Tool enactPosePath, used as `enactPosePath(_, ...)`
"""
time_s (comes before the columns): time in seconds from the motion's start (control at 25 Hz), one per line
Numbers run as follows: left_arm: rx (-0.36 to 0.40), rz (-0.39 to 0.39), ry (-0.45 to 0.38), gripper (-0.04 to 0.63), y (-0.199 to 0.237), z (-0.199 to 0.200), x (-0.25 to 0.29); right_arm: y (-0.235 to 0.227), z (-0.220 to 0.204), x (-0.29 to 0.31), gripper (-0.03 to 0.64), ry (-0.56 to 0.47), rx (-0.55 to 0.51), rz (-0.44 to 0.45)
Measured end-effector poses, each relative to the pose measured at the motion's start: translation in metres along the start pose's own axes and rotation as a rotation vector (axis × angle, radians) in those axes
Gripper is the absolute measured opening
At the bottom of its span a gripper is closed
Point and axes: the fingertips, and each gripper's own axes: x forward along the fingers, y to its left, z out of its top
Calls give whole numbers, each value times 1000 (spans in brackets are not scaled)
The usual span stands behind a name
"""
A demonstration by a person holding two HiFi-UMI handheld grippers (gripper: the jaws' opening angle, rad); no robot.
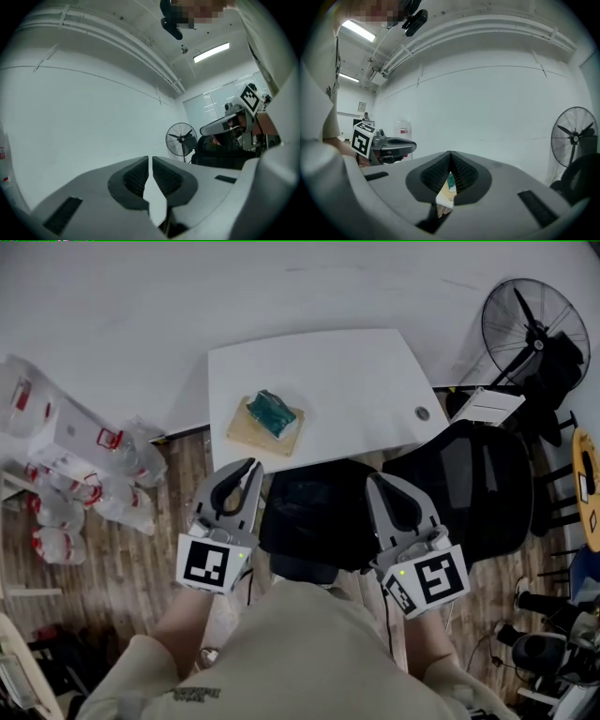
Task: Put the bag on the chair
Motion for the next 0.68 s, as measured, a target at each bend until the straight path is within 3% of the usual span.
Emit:
enactPosePath(0.28, 60, 20, 11, 40, -3, 3, -4, 8, -7, 2, 21, 25, -10, 34)
enactPosePath(0.68, 28, 19, 21, 40, -4, 7, -10, 5, -2, 0, 21, 28, -34, 36)
